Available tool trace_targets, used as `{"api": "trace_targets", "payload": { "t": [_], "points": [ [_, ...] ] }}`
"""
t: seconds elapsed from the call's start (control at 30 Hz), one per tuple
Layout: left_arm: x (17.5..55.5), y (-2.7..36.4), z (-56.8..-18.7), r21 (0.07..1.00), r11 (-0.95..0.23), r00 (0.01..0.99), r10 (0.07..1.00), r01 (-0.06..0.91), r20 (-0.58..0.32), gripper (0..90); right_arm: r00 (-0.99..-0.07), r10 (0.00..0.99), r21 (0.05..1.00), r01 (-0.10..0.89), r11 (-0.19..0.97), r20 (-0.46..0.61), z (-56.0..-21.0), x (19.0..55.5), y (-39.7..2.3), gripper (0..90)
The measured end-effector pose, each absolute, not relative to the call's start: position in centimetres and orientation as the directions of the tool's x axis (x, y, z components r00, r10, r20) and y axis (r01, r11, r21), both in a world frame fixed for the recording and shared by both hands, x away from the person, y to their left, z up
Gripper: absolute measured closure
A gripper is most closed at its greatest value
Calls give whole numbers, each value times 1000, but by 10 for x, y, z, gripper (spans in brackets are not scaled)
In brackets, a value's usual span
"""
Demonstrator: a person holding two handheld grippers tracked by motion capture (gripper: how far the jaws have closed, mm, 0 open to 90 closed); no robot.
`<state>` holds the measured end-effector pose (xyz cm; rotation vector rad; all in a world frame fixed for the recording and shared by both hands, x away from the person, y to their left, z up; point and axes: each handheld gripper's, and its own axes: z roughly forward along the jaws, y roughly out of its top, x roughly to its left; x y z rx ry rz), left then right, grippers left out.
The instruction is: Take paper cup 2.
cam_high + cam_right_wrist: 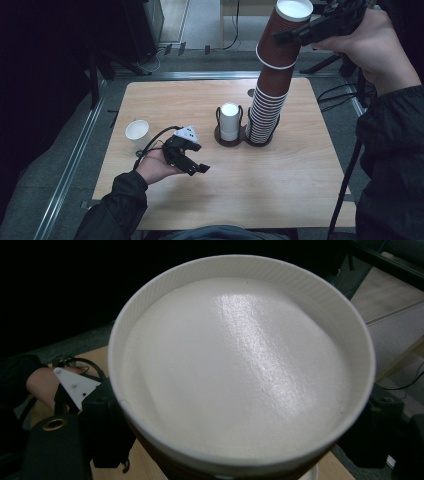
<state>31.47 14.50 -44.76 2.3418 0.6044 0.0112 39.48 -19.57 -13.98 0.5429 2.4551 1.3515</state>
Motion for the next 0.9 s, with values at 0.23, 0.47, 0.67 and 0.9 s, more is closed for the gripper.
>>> {"api": "trace_targets", "payload": {
  "t": [0.23,0.47,0.67,0.9],
  "points": [
    [317,152,-443,662,-611,882,437,434,-175,161,-927,372,835,168,524,-47,-150,378,-176,183],
    [318,159,-439,680,-571,874,426,460,-233,159,-954,298,828,143,543,-32,-171,362,-157,183],
    [317,162,-437,702,-564,890,389,434,-238,126,-962,272,824,156,545,2,-199,356,-153,183],
    [318,162,-436,694,-578,894,384,428,-232,125,-968,252,833,157,531,22,-228,344,-155,183]
  ]
}}
